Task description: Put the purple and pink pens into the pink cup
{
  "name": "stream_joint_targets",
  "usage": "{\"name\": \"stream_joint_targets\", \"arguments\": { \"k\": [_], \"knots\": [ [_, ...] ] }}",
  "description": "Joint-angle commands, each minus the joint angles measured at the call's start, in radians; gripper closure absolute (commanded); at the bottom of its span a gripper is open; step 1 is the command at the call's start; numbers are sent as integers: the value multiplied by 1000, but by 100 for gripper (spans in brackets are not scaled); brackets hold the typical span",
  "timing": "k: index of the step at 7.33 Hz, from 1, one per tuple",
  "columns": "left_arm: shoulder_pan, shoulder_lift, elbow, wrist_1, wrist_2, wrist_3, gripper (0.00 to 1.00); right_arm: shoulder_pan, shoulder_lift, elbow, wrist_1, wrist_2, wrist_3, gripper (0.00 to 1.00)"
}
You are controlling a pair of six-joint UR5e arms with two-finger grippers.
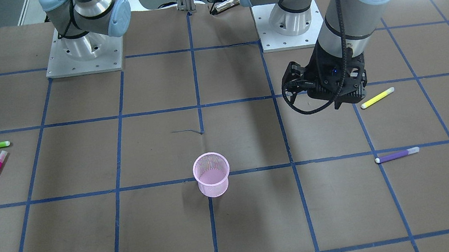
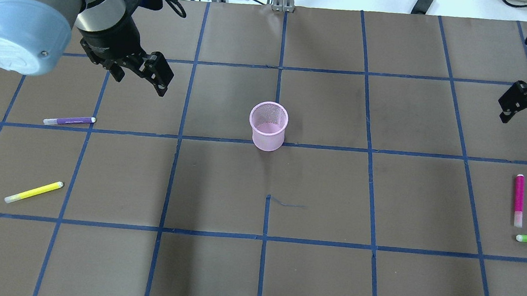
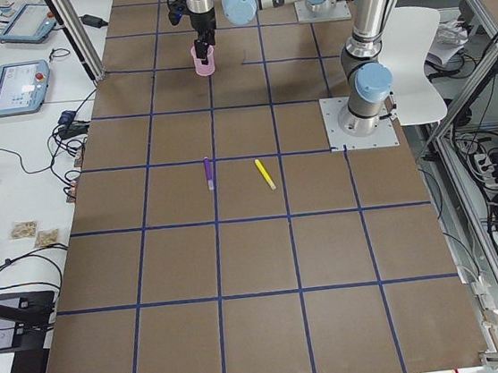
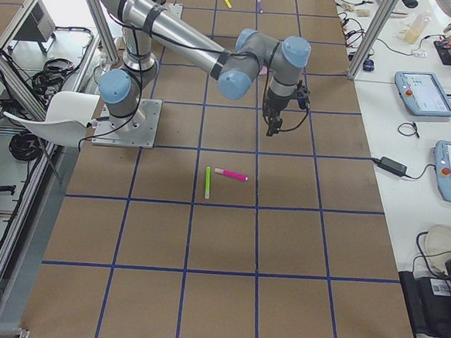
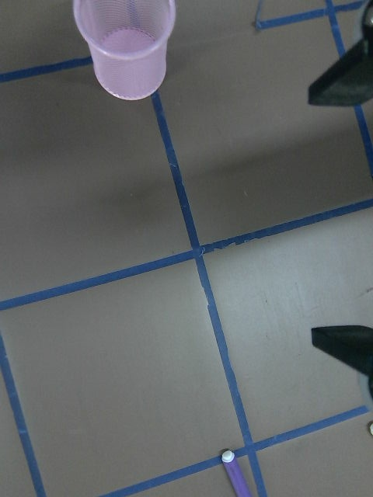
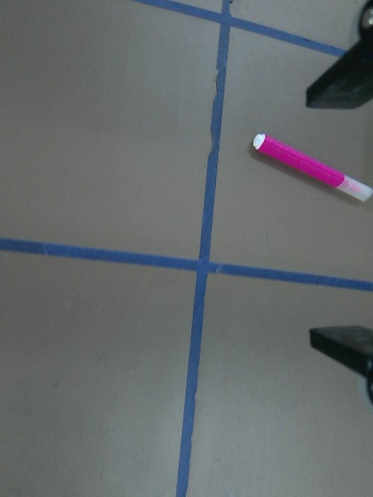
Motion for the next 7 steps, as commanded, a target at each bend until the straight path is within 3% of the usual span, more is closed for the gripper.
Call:
{"name": "stream_joint_targets", "arguments": {
  "k": [1, 2, 4, 5, 7],
  "knots": [
    [108, -16, -52, -1, -5, 220, 0, -99, 76, 97, -143, 1, -9, 0],
    [157, -34, -78, 15, -6, 254, 0, -104, 122, 135, -212, 0, 45, 0],
    [235, -86, -143, 151, 0, 609, 0, -113, 162, 153, -238, -14, 47, 0],
    [239, -116, -154, 224, 17, 809, 0, -129, 167, 154, -238, -16, 47, 8],
    [234, -235, -135, 299, 203, 980, 0, -133, 173, 156, -231, -57, 50, 12]
  ]
}}
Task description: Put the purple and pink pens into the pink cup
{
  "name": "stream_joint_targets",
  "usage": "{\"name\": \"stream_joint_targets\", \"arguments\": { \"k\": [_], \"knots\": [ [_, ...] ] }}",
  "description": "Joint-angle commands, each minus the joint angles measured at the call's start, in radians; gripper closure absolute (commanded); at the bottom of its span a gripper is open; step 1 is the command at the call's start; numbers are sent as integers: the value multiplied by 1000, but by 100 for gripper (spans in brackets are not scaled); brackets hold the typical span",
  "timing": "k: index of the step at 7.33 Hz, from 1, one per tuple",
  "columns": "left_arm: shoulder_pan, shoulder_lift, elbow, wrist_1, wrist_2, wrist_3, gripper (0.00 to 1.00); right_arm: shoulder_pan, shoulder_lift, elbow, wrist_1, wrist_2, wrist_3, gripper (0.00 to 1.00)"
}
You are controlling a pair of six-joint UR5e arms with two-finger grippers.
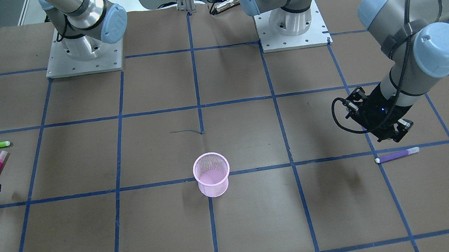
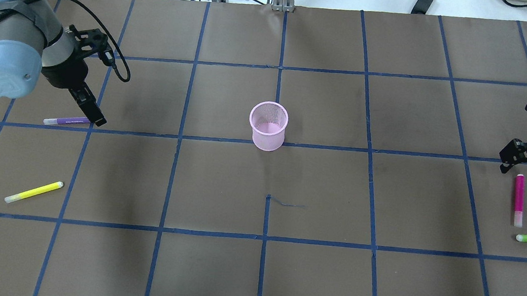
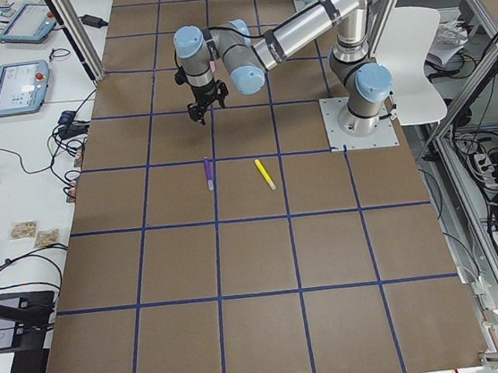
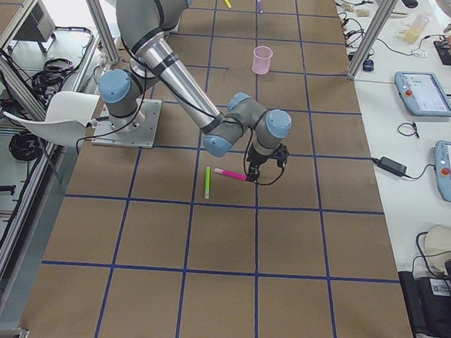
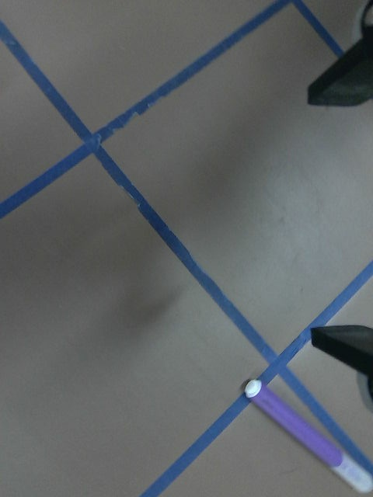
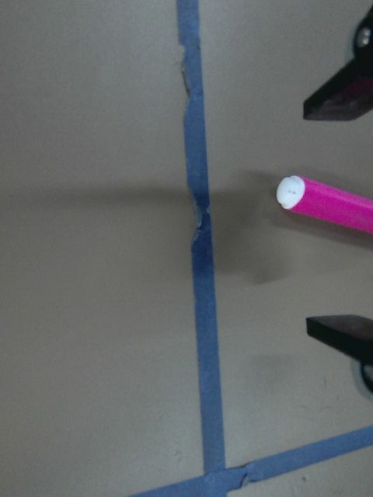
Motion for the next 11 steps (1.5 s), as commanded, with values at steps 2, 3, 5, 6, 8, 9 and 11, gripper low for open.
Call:
{"name": "stream_joint_targets", "arguments": {
  "k": [2, 3, 5, 6, 8, 9, 11],
  "knots": [
    [-7, -192, 24, 153, 277, 331, 0, -6, 32, 2, 0, -30, -11, 13],
    [-45, -241, 38, 187, 393, 367, 0, -6, 33, 2, 0, -33, -17, 22],
    [-156, -278, 56, 213, 479, 399, 0, -6, 38, 2, 3, -76, -25, 75],
    [-160, -297, 56, 222, 530, 420, 0, -7, 38, 3, 6, -76, -25, 100],
    [-162, -338, 44, 355, 560, 512, 0, -8, 30, -15, 3, -78, -25, 100],
    [-162, -358, 33, 430, 580, 525, 0, -6, 29, -26, 3, -62, -8, 100],
    [-161, -364, 13, 476, 578, 501, 0, 49, 18, -158, 18, -51, -6, 100]
  ]
}}
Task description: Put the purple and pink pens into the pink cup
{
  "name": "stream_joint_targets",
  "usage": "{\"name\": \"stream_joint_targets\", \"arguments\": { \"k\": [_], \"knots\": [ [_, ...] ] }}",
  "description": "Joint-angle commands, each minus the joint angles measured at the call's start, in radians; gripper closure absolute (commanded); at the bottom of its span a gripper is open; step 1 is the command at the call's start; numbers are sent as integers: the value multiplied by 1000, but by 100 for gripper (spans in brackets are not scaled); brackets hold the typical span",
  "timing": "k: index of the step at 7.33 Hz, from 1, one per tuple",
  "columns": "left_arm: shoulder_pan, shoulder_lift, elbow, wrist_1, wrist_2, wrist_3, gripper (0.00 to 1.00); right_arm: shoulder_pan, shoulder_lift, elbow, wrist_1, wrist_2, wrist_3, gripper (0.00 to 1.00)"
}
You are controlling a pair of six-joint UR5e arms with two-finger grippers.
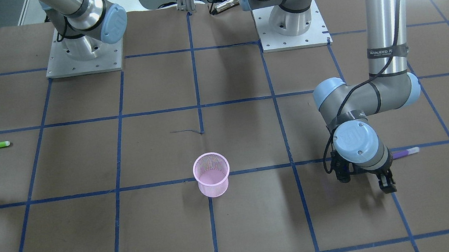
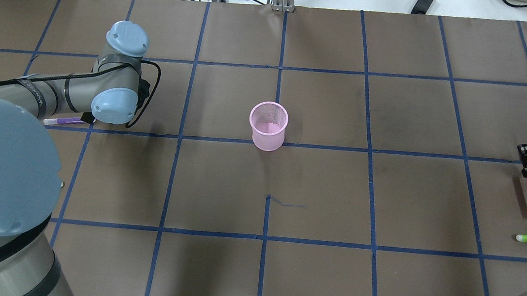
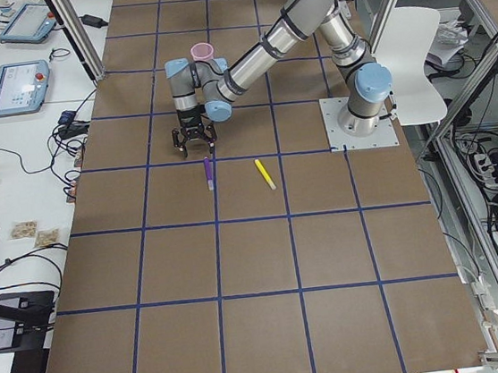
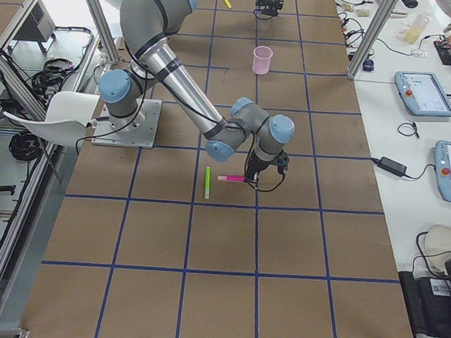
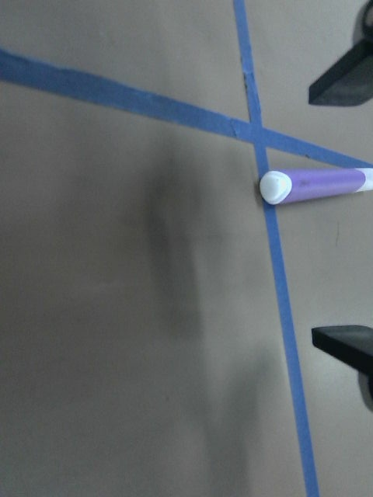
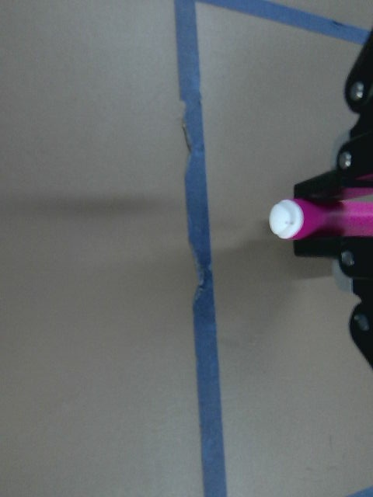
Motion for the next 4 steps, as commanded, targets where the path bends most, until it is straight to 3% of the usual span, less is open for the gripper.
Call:
{"name": "stream_joint_targets", "arguments": {
  "k": [1, 2, 3, 4],
  "knots": [
    [1, -10, -32, 63, 3, -26, 0, 101, -37, -143, 22, 4, -9, 100],
    [2, -10, -44, 80, 5, -26, 2, 167, -107, -147, 20, 39, 6, 100],
    [4, -5, -54, 80, 5, -28, 2, 254, -169, -141, 7, 182, 79, 100],
    [4, -3, -67, 89, 5, -29, 2, 376, -217, -133, 6, 251, 265, 100]
  ]
}}
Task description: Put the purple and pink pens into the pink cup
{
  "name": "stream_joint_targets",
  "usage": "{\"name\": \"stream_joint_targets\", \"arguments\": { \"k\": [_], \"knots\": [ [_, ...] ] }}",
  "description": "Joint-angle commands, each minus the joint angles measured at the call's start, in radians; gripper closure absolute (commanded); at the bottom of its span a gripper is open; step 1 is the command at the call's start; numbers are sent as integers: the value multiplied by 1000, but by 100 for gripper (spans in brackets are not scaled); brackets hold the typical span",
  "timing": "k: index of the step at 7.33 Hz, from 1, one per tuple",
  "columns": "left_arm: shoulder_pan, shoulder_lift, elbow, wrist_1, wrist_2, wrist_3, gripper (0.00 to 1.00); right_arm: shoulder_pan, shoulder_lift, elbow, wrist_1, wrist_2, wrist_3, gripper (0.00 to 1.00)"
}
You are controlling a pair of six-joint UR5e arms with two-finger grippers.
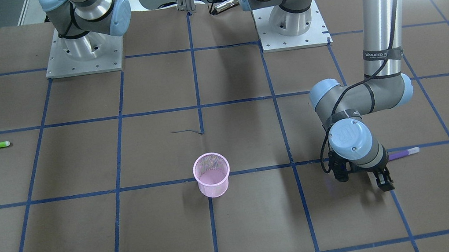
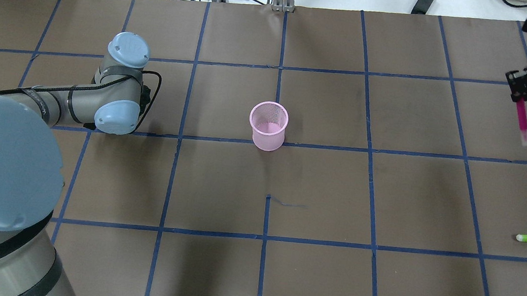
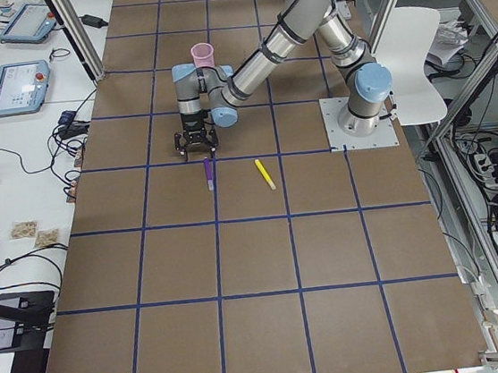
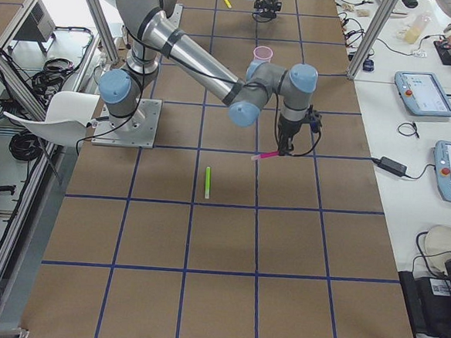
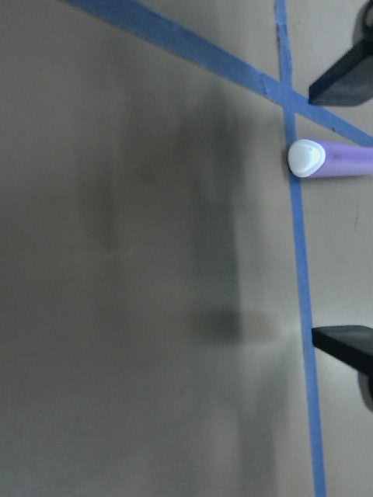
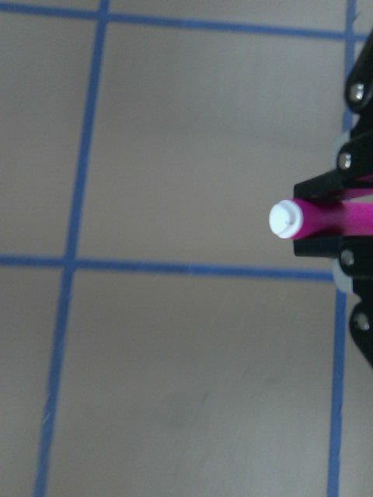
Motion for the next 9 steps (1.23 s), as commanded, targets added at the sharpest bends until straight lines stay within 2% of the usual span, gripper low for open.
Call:
{"name": "stream_joint_targets", "arguments": {
  "k": [1, 2, 3, 5, 6, 7, 9],
  "knots": [
    [1, 2, -19, 17, 2, -1, 2, 296, -81, 30, -111, 112, 258, 100],
    [2, 9, -30, 17, 2, 1, 2, 434, -57, 68, -348, 113, 390, 100],
    [4, 12, -39, 18, 2, -2, 2, 551, -47, 150, -487, 103, 528, 100],
    [4, 18, -42, 17, 2, -2, 2, 676, -14, 327, -899, 96, 648, 100],
    [4, 19, -42, 17, 2, 1, 7, 701, 8, 352, -1048, 93, 754, 100],
    [5, 21, -44, 18, 2, -1, 8, 704, 3, 355, -1071, 92, 765, 100],
    [5, 21, -42, 18, 2, -1, 22, 705, 31, 364, -1108, 84, 755, 100]
  ]
}}
